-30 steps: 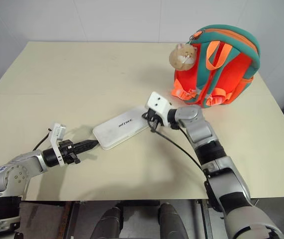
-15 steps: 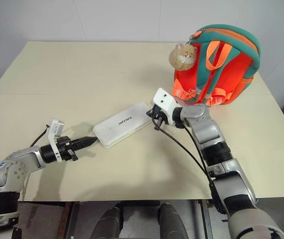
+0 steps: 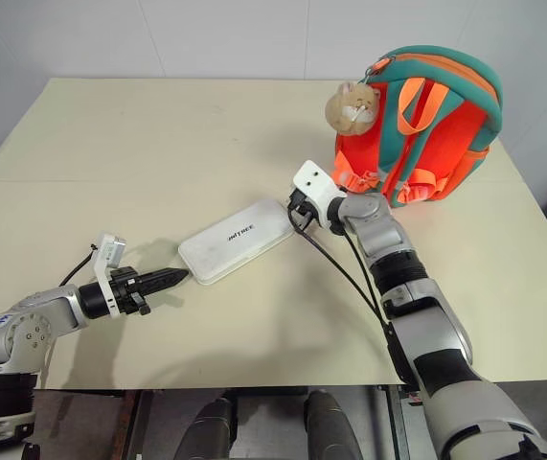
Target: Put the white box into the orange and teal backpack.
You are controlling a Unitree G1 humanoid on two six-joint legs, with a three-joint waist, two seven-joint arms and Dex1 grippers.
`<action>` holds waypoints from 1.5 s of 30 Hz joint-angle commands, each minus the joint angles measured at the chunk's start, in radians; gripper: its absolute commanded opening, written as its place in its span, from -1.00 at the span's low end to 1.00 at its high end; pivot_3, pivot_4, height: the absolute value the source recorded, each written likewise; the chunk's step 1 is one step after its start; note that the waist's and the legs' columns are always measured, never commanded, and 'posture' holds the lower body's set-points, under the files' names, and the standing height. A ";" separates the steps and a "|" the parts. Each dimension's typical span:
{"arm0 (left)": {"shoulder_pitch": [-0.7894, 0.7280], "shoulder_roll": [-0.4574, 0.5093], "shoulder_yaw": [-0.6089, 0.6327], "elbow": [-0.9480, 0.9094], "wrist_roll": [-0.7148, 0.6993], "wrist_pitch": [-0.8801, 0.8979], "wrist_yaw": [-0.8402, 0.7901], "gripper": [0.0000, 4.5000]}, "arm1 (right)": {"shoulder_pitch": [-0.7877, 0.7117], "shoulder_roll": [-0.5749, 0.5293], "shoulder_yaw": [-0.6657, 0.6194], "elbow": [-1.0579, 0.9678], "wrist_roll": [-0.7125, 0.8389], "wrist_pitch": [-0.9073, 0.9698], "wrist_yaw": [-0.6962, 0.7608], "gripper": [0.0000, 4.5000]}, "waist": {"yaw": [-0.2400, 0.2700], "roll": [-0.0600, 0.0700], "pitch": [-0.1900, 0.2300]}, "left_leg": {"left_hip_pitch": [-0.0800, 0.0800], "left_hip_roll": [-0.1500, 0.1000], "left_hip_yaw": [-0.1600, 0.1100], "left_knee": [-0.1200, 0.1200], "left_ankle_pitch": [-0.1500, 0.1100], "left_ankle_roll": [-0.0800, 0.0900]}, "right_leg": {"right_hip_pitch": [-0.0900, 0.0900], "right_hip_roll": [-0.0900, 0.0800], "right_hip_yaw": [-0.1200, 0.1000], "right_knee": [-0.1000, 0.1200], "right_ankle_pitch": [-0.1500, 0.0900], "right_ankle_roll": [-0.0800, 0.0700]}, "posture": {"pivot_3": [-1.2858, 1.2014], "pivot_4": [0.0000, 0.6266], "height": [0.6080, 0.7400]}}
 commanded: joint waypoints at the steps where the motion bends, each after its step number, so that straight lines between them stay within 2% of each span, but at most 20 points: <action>1: -0.001 -0.003 0.012 -0.045 -0.022 0.004 0.006 -0.99 | -0.055 0.019 -0.013 0.063 -0.012 -0.069 -0.023 -1.00 | 0.000 0.000 0.000 | 0.000 0.000 0.000 0.000 0.000 0.000 | 0.000 0.000 0.000 0.000 0.000 0.000 | 0.03 -0.52 1.00; 6: 0.006 -0.006 0.018 -0.049 -0.024 0.000 0.008 -0.99 | -0.068 0.041 -0.008 0.086 -0.004 -0.096 0.034 -1.00 | 0.000 0.000 0.000 | 0.000 0.000 0.000 0.000 0.000 0.000 | 0.000 0.000 0.000 0.000 0.000 0.000 | 0.03 -0.52 1.00; 16: 0.001 -0.013 0.010 -0.051 -0.025 -0.002 0.014 -0.99 | 0.019 -0.004 0.038 -0.076 -0.016 -0.052 0.190 -1.00 | 0.000 0.000 0.000 | 0.000 0.000 0.000 0.000 0.000 0.000 | 0.000 0.000 0.000 0.000 0.000 0.000 | 0.03 -0.52 1.00; 33: -0.063 0.071 -0.042 -0.020 0.003 -0.013 -0.075 -0.99 | 0.235 -0.149 0.080 -0.609 0.034 0.198 0.422 -1.00 | 0.005 0.000 0.000 | 0.000 0.000 0.000 0.000 0.000 0.000 | 0.000 0.000 0.000 0.000 0.000 0.000 | 0.03 -0.52 1.00; 45: -0.096 0.090 -0.132 -0.010 0.031 -0.013 -0.163 -0.99 | 0.341 -0.233 0.085 -0.903 0.090 0.353 0.512 -1.00 | 0.007 0.000 0.000 | -0.001 0.000 0.000 0.000 -0.001 0.000 | 0.000 0.000 0.000 -0.001 0.000 0.000 | 0.03 -0.52 1.00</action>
